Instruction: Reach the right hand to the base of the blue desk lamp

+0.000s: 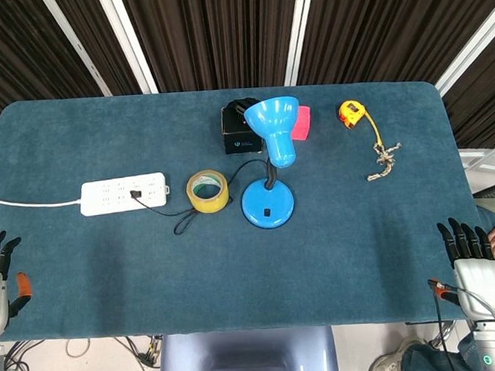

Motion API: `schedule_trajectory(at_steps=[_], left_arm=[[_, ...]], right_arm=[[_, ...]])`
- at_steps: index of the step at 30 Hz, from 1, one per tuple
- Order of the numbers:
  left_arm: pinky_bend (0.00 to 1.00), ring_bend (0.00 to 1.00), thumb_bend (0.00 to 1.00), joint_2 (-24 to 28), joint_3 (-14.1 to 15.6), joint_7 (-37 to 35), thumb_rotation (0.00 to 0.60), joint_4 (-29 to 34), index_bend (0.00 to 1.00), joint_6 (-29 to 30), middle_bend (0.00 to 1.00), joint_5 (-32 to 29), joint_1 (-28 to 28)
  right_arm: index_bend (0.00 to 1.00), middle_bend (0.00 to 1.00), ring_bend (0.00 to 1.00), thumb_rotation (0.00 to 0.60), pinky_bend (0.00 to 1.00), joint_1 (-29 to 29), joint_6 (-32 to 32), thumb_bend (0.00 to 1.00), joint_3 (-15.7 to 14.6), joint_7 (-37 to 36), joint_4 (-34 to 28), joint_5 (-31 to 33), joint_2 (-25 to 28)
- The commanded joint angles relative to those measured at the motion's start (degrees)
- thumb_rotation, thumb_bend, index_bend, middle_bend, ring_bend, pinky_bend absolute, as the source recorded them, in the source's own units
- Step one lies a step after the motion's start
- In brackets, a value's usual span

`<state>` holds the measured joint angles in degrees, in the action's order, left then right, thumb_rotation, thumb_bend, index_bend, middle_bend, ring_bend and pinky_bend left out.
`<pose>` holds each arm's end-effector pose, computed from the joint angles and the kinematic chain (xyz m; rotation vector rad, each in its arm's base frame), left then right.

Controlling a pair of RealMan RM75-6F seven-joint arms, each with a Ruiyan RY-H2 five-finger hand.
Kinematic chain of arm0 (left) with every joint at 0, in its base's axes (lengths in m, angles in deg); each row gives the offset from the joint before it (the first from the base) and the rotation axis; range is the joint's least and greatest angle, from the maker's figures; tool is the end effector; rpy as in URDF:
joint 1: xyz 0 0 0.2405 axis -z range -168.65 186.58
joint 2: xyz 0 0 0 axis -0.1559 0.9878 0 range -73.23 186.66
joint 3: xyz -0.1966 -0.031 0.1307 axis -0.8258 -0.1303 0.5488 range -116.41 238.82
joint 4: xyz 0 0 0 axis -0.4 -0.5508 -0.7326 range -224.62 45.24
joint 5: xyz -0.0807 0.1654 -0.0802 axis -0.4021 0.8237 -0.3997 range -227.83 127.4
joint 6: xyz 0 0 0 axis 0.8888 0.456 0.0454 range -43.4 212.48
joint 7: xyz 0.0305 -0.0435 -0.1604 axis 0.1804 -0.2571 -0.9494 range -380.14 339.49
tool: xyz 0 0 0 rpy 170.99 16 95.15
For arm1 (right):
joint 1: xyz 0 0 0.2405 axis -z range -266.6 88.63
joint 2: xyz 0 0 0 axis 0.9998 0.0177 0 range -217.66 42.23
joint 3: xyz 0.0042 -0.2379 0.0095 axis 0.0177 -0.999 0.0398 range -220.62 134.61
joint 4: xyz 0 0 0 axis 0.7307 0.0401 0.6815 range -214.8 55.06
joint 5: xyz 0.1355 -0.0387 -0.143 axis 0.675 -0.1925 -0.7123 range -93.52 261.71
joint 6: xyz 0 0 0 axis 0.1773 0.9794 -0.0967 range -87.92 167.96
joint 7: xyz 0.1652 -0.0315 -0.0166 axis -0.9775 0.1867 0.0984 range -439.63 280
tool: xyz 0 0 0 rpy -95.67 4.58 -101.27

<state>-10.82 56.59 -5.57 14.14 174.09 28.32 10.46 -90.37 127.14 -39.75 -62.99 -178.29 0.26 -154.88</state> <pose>-0.2734 0.1888 0.1496 -1.2096 -0.9409 -0.8349 -0.2809 -0.1863 0.1438 1.3549 -0.8335 0.7583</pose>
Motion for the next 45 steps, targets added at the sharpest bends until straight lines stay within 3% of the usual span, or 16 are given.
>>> schedule_trajectory(at_steps=[1,6,12,17,23,27,32,34,38,45], left_arm=[[0.0,0.0,0.64,0.02,-0.03,-0.21,0.6,0.04,0.14,0.13,0.02,0.09,-0.07],[0.0,0.0,0.64,-0.11,0.14,-0.07,0.6,0.03,0.14,-0.45,0.02,0.06,0.13],[0.0,0.0,0.64,-0.42,0.34,0.53,0.6,0.29,0.14,-0.76,0.02,0.47,0.38],[0.0,0.0,0.64,-0.22,-0.07,0.19,0.6,0.46,0.14,-1.18,0.02,-0.63,0.47],[0.0,0.0,0.64,-0.15,-0.02,0.31,0.6,0.62,0.14,-1.5,0.02,-0.93,0.54],[0.0,0.0,0.64,-0.22,-0.08,0.41,0.6,0.63,0.14,-1.83,0.02,-1.48,0.62],[0.0,0.0,0.64,-0.13,-0.06,0.29,0.6,0.81,0.14,-1.95,0.02,-1.65,0.62],[0.0,0.0,0.64,-0.06,-0.09,0.13,0.6,0.88,0.14,-1.85,0.02,-1.6,0.58],[0.0,0.0,0.64,0.06,-0.17,-0.14,0.6,0.83,0.14,-2.12,0.02,-2.07,0.61],[0.0,0.0,0.64,0.23,-0.09,-0.33,0.6,1.02,0.14,-2.49,0.02,-2.26,0.7]], right_arm=[[0.0,0.02,0.03,0.6,0.0,0.06,0.18,0.25,0.01,0.01,-0.03,-0.14,0.05],[0.0,0.02,0.06,0.6,0.01,-0.32,-0.88,0.25,-0.8,0.13,0.25,-1.24,0.89],[0.0,0.07,0.21,0.6,0.19,-0.54,-1.76,0.25,-1.77,-2.95,-1.48,-2.9,3.29],[0.0,0.26,0.36,0.6,0.32,-2.67,-5.76,0.25,-2.19,-2.38,-3.95,-3.48,6.12],[0.0,0.44,0.54,0.6,0.44,-9.36,-15.39,0.25,0.6,2.45,-9.23,0.21,9.23],[0.0,0.56,0.67,0.6,0.5,-14.44,-23.03,0.36,2.99,3.66,-11.33,5.98,9.48],[0.0,0.68,0.77,0.6,0.58,-19.61,-27.88,0.65,6.07,5.57,-11.17,12.52,5.76],[0.0,0.71,0.79,0.6,0.6,-21.78,-29.03,0.72,7.2,7.25,-10.05,15.4,3.14],[0.0,0.77,0.83,0.6,0.64,-25.4,-31.33,0.8,8.4,10.15,-9.0,20.69,-0.5],[0.0,0.78,0.83,0.6,0.71,-30.46,-33.3,0.81,8.78,13.65,-7.53,27.31,-6.2]])
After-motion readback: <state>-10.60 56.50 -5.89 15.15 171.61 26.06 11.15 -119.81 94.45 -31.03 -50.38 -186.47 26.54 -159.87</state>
